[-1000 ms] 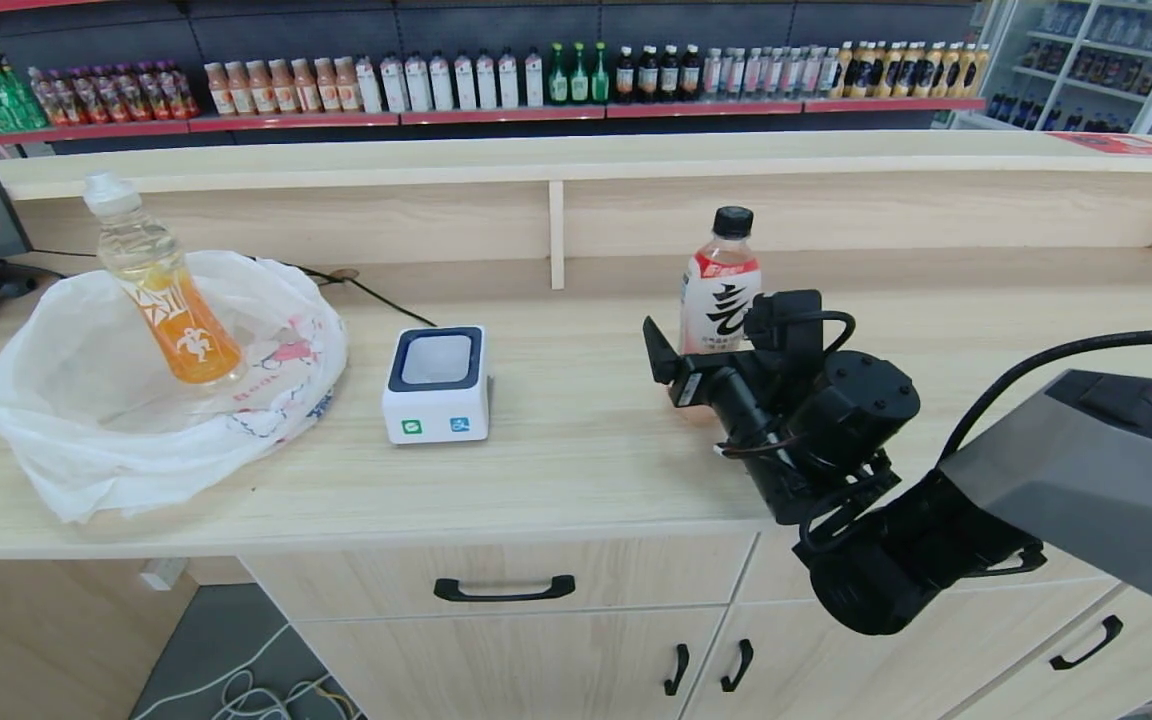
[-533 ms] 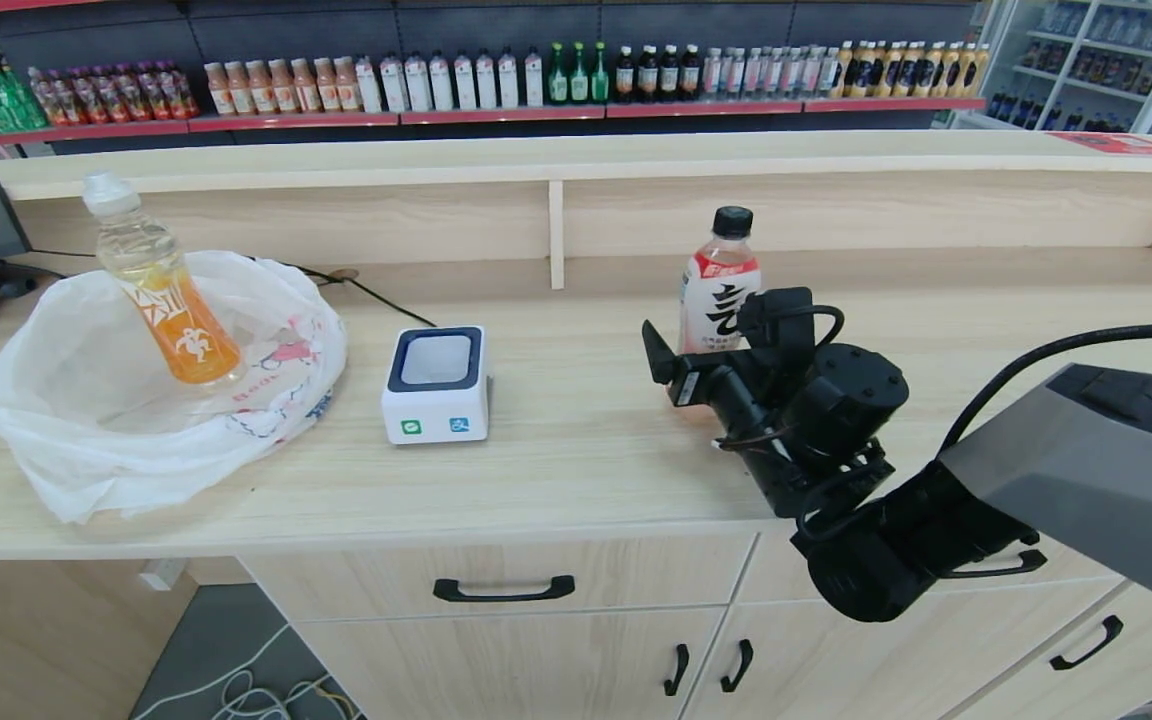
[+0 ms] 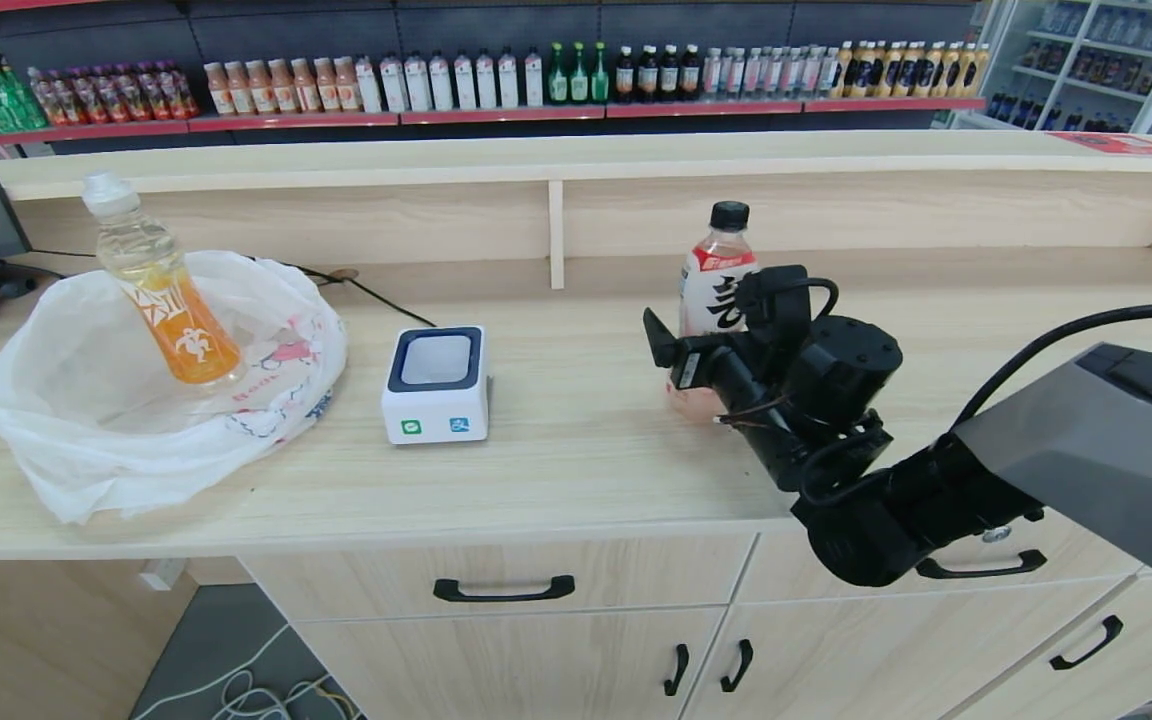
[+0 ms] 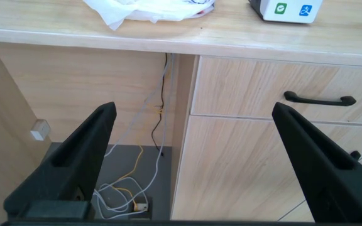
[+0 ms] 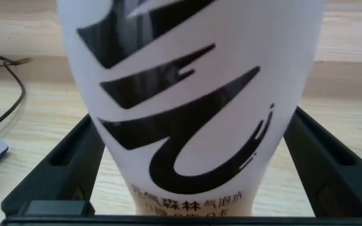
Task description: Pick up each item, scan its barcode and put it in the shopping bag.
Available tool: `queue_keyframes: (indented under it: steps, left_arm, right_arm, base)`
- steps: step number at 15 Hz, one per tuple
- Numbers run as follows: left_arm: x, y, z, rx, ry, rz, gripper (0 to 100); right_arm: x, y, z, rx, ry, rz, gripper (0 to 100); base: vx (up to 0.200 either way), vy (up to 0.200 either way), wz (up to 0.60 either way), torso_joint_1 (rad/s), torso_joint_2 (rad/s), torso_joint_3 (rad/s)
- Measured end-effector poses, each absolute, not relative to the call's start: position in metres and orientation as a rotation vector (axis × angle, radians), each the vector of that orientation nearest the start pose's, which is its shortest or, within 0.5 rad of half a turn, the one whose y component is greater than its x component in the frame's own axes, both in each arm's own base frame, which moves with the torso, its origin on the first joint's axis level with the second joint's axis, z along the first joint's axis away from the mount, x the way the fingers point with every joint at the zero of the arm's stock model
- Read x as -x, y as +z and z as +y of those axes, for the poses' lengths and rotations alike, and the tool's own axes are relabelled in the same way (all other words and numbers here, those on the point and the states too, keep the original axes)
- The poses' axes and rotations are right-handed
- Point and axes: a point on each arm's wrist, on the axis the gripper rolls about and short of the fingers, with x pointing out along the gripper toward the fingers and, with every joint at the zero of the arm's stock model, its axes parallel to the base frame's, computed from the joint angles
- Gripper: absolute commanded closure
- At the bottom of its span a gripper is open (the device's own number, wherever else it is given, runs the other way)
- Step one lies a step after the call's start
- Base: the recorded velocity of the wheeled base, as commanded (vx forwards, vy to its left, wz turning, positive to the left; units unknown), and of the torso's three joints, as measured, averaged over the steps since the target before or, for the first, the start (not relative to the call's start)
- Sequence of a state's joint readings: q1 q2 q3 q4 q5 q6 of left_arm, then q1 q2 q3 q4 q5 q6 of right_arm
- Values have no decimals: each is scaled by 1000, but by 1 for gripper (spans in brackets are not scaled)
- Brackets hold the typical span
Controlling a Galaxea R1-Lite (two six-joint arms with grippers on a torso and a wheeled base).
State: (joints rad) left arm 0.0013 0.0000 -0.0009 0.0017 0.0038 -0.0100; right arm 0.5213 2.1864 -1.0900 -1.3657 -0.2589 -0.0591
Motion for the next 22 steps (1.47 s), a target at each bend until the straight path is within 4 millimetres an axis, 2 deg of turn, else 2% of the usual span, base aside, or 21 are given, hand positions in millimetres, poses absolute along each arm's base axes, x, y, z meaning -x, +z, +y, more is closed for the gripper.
queue_keyframes:
  steps: [7,8,22]
  left_arm:
    - [23,76,0,9,5,1,0]
    - [23,76,0,9,5,1,0]
    - [23,76,0,9,5,1,0]
  right_arm:
    - [-365,155,202,-53,253,-257,0]
    - [-365,155,202,-54,253,-259,100]
    - [-353,157,200,-97,267,-240,100]
  base:
    - [0,0,0,0,0,0]
    - [0,0,0,0,0,0]
    - [0,0,0,0,0,0]
